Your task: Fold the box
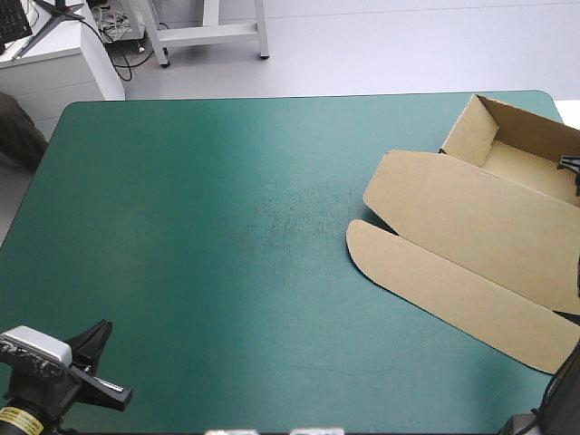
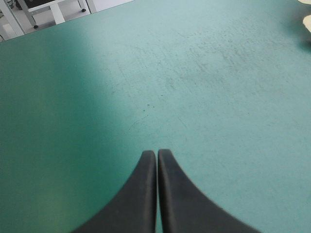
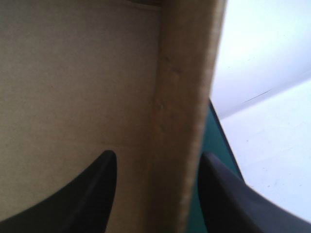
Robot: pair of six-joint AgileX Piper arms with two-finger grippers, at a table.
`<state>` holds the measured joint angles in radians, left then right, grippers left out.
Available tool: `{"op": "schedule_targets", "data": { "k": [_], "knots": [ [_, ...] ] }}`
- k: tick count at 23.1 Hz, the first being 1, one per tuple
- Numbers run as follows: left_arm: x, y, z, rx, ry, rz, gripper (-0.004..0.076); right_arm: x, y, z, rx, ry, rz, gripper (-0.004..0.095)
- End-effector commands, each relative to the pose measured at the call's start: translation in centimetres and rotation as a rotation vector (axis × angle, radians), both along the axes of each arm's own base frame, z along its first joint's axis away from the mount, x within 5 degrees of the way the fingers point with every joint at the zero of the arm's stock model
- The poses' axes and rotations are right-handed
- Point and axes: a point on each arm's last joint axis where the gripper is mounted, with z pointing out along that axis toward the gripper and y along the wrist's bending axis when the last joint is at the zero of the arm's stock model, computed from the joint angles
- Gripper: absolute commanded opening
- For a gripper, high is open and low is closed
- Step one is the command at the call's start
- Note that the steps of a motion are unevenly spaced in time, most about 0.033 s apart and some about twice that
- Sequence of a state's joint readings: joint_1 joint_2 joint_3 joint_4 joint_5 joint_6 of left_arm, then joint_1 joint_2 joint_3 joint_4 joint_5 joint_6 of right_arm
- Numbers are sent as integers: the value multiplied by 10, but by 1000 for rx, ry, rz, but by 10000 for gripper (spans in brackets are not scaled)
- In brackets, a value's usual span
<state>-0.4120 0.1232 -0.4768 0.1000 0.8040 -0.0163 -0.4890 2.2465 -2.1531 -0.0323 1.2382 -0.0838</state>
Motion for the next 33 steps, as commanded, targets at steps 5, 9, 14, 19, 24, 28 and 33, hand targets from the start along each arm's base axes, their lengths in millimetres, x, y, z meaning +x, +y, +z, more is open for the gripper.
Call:
{"op": "schedule_targets", "data": {
  "k": [5, 9, 14, 19, 24, 28, 33],
  "knots": [
    [2, -1, 13, -28, -68, -3, -10, -39, 1, 104, -167, -163, -15, 517],
    [1, -1, 12, -29, -64, -4, -10, -89, 42, 199, -221, -393, 8, 517],
    [1, 0, 11, -23, -56, -2, -10, -144, 132, 277, -113, -693, 261, 429],
    [1, 0, 11, -19, -46, -1, -10, -206, 232, 282, -67, -715, 633, -13],
    [1, 0, 10, -17, -40, 0, -10, -268, 271, 256, -11, -746, 832, -12],
    [0, 0, 9, -16, -25, -1, -10, -317, 269, 224, -7, -829, 851, -12],
    [0, -1, 9, -23, -23, -4, -10, -357, 258, 174, -60, -871, 822, -12]
  ]
}}
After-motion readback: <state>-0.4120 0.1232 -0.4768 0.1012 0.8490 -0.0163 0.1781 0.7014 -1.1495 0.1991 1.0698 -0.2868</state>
